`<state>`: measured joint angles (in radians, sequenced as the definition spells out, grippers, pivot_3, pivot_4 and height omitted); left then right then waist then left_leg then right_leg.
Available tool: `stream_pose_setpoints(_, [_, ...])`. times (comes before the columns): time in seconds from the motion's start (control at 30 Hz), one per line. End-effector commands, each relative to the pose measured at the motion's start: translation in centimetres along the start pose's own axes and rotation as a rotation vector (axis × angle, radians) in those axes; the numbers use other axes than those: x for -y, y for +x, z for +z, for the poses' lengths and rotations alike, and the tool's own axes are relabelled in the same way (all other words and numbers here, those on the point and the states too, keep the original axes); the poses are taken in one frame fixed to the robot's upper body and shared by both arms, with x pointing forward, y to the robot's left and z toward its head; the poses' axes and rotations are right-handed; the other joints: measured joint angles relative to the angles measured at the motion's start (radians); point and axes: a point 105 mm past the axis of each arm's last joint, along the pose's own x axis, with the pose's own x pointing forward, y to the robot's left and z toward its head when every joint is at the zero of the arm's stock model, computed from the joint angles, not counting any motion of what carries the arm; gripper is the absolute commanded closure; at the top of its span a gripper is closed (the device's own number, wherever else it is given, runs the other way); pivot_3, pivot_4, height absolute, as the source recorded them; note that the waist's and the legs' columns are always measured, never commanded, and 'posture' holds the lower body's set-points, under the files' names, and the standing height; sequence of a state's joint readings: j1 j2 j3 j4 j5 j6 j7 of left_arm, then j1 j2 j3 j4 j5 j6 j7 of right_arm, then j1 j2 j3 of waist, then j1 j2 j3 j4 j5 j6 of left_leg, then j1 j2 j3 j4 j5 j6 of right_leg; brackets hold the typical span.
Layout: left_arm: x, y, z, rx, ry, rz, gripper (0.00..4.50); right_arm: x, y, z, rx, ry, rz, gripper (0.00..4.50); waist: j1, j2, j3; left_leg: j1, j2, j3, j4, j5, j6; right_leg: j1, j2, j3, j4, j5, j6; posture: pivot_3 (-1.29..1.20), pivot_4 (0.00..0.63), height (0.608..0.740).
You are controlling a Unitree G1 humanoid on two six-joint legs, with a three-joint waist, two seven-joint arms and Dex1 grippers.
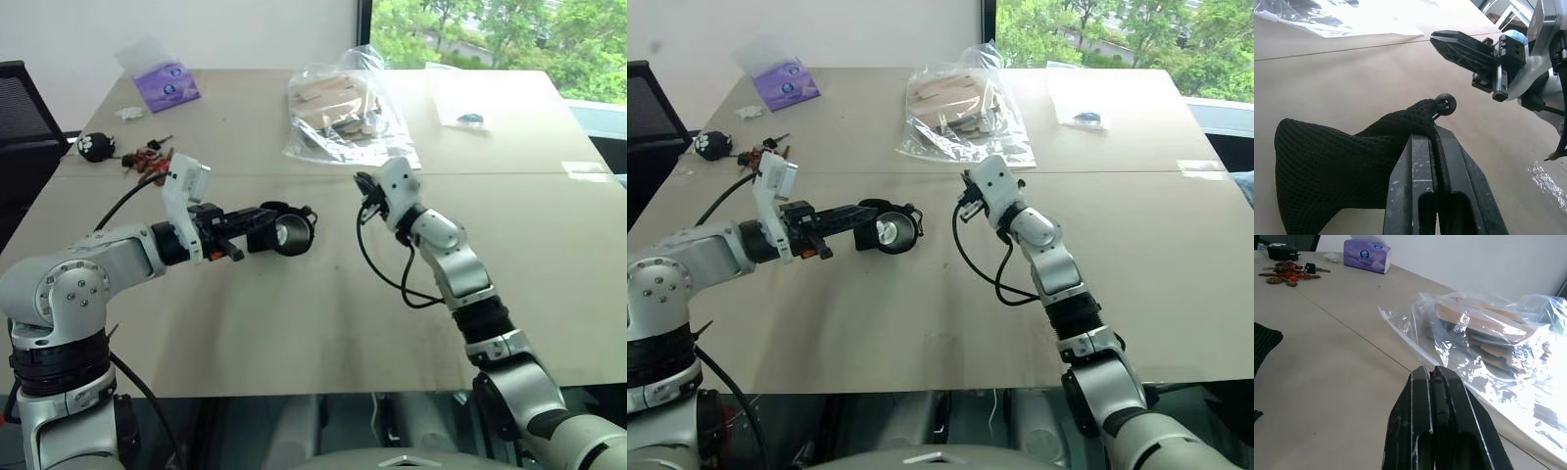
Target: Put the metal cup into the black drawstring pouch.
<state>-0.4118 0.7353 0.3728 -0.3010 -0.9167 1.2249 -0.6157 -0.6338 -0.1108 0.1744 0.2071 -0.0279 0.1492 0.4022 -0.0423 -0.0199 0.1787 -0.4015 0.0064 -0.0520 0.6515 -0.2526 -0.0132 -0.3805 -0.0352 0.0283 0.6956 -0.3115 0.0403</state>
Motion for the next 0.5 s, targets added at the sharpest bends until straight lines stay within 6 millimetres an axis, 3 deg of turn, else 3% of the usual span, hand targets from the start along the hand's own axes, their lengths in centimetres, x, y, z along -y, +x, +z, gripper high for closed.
stream_pose_setpoints(0.03, [0.2,-0.2,0.8,0.029,0.027,-0.017,4.50,0.4,-0.6,1.7,0.048,0.006,0.000,4.38,0.000,0.000,0.000,0.000,0.000,0.000,0.000,0.000,0.000,0.000,0.000,0.000,0.000,0.000,0.000,0.00,0.150,0.740])
stream_pose_setpoints(0.1, [0.1,-0.1,1.1,0.030,0.032,-0.017,4.50,-0.6,-1.2,1.8,0.039,0.077,0.080,4.38,0.000,0.000,0.000,0.000,0.000,0.000,0.000,0.000,0.000,0.000,0.000,0.000,0.000,0.000,0.000,0.00,0.150,0.740])
stream_pose_setpoints(0.2, [-0.1,0.0,1.2,0.025,0.040,-0.017,4.50,-3.6,-3.0,2.8,0.067,0.225,0.274,3.63,0.002,0.000,0.000,0.000,0.000,0.000,0.000,0.000,0.000,0.000,0.000,0.000,0.000,0.000,0.000,0.00,0.150,0.740])
stream_pose_setpoints(0.27, [-0.2,0.0,1.2,0.016,0.047,-0.019,4.50,-5.3,-3.9,3.3,0.061,0.297,0.376,2.51,0.000,0.000,0.000,0.000,0.000,-0.001,0.000,0.000,0.000,0.000,0.000,0.000,0.000,0.000,0.000,0.00,0.150,0.740])
stream_pose_setpoints(0.3, [-0.2,0.0,1.2,0.013,0.050,-0.019,4.50,-5.7,-4.1,3.4,0.059,0.310,0.397,2.19,-0.001,0.000,0.000,0.000,0.000,0.000,0.000,0.000,0.000,0.000,0.000,0.000,0.000,0.000,0.000,0.00,0.150,0.740])
stream_pose_setpoints(0.5, [-0.2,-0.1,1.3,0.008,0.059,-0.021,4.50,-6.3,-3.4,3.5,0.033,0.355,0.414,2.19,0.001,0.000,0.000,0.001,0.000,-0.001,0.000,0.000,0.000,0.000,0.000,-0.001,0.000,0.000,0.000,0.00,0.150,0.740])
